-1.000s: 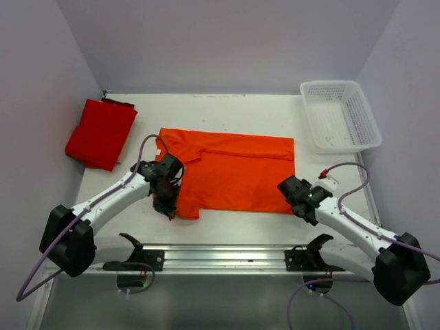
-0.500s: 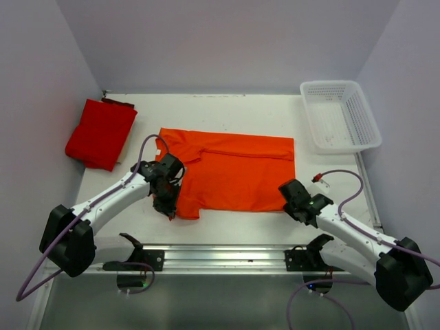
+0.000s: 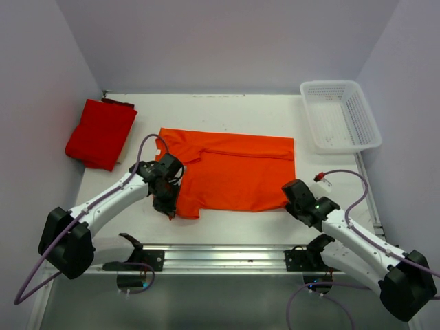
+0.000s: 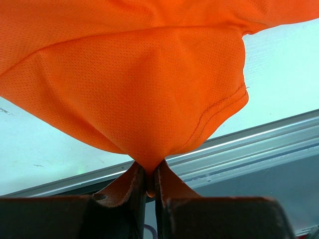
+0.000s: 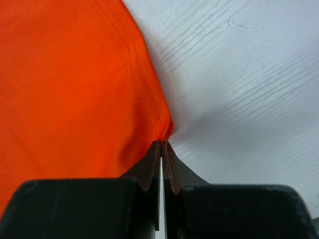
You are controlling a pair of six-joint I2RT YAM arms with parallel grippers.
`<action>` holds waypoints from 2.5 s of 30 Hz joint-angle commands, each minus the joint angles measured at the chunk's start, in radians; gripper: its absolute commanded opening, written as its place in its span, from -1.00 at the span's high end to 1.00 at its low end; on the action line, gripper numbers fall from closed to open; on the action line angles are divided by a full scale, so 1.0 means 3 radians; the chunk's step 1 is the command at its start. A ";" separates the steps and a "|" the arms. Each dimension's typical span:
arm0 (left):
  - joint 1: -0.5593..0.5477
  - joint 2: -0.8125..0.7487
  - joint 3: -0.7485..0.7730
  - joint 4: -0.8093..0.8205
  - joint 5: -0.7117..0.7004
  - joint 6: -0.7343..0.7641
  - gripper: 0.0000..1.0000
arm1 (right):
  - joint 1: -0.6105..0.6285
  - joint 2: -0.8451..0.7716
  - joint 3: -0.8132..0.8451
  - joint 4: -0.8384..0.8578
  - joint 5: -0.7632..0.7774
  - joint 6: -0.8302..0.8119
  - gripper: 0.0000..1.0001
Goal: Fold and stack the t-shirts
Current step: Fold the tshirt
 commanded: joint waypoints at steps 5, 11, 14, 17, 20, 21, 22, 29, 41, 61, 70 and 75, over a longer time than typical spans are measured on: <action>-0.0013 -0.0083 0.0165 0.0023 0.0008 0.0030 0.84 | -0.0006 -0.0122 0.0108 -0.0150 0.0177 -0.0104 1.00; -0.0013 -0.0181 0.0461 0.0109 -0.0145 0.0015 1.00 | -0.0006 -0.0239 0.0353 -0.0160 0.0361 -0.0405 1.00; -0.0008 -0.0145 0.0594 0.0191 -0.0370 0.0030 1.00 | -0.0001 -0.0194 0.0542 -0.0125 0.0540 -0.0645 1.00; 0.0007 -0.0084 0.0610 0.0446 -0.0825 0.0066 1.00 | -0.0006 -0.0010 0.0752 -0.0054 0.0698 -0.0881 1.00; 0.0139 0.0039 0.0559 0.0676 -0.1091 0.0091 1.00 | -0.0016 0.0270 0.0946 0.0033 0.0892 -0.1069 1.00; 0.0211 0.0075 0.0533 0.0748 -0.1102 0.0112 1.00 | -0.0026 0.0348 0.1022 0.0049 0.0928 -0.1106 1.00; 0.0308 0.0161 0.0498 0.0809 -0.1056 0.0132 1.00 | -0.0062 0.0435 0.1069 0.0069 0.0959 -0.1172 1.00; 0.0907 0.0734 0.0732 0.1239 -0.1117 0.0347 1.00 | -0.0537 0.1283 0.1289 0.0534 0.0791 -0.1535 1.00; 0.0923 0.1542 0.1520 0.1377 -0.1071 0.0475 1.00 | -0.0737 0.2439 0.1785 0.0954 0.0622 -0.1812 1.00; 0.1066 0.2054 0.1949 0.1398 -0.0949 0.0536 1.00 | -0.0819 0.2813 0.2261 0.0985 0.0642 -0.2026 1.00; 0.1076 0.2233 0.2134 0.1372 -0.0892 0.0557 1.00 | -0.0854 0.2951 0.2317 0.1010 0.0663 -0.2032 1.00; 0.1096 0.2340 0.2164 0.1474 -0.0806 0.0572 1.00 | -0.0870 0.3017 0.2348 0.1046 0.0658 -0.2037 1.00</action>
